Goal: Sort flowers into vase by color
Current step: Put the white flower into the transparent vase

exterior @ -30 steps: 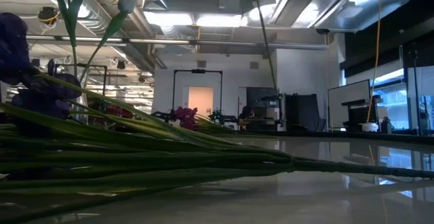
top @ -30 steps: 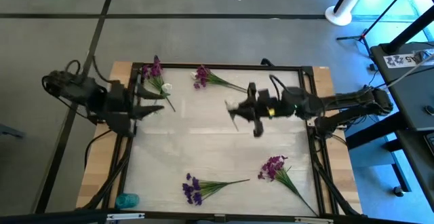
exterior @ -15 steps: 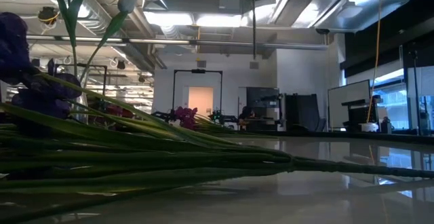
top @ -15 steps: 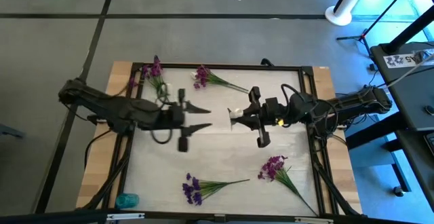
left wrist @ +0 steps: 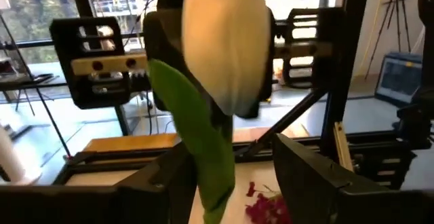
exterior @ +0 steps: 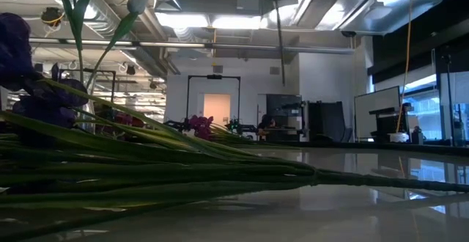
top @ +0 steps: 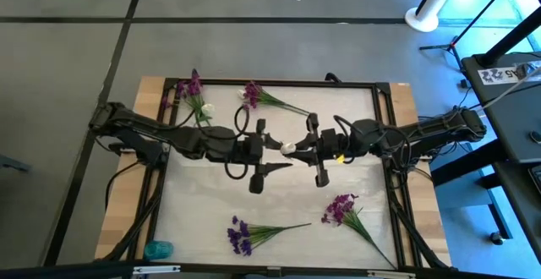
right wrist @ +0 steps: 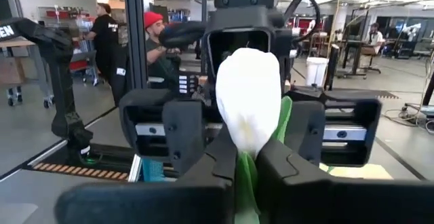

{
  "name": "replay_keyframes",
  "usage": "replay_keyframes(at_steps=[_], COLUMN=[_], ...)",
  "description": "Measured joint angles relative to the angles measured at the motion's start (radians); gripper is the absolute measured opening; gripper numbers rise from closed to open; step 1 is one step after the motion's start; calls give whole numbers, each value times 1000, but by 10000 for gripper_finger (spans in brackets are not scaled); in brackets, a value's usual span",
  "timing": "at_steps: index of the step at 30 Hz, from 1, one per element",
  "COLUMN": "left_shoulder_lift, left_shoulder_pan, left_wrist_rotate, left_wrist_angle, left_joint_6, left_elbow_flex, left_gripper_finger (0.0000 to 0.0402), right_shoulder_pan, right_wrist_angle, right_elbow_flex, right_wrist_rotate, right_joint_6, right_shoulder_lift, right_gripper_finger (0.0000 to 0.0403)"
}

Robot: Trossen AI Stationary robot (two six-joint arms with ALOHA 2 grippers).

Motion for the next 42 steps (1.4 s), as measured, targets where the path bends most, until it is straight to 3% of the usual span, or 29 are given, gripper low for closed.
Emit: replay_keyframes(at_steps=[5,10,12,20,28,32,37,42], left_shoulder_lift=[2,2,2,-148,-404,-528,-624,-699], left_shoulder_pan=[7,6,6,-44,-92,-90,-91,-90], left_wrist_rotate=[2,2,1,-61,-345,-500,-697,-715], left_wrist_angle=[7,-3,-12,-177,-349,-455,-702,-876], left_joint_6=[-68,-82,-88,-42,46,88,27,-101], left_elbow_flex=[0,0,0,0,22,118,243,262], left_gripper_finger=[148,39,13,5,5,5,5,5], right_shoulder_pan=[0,0,0,1,37,62,112,156], right_wrist_angle=[-18,-16,-18,19,-20,-110,-194,-205], right_elbow_flex=[0,0,0,0,0,0,0,0], right_wrist_rotate=[0,0,0,-27,-27,17,126,222], right_joint_6=[-3,-10,-23,-18,-12,39,62,57], right_shoulder_lift=[0,0,0,-35,-42,-34,-34,-34], right_gripper_finger=[47,75,89,178,267,276,267,260])
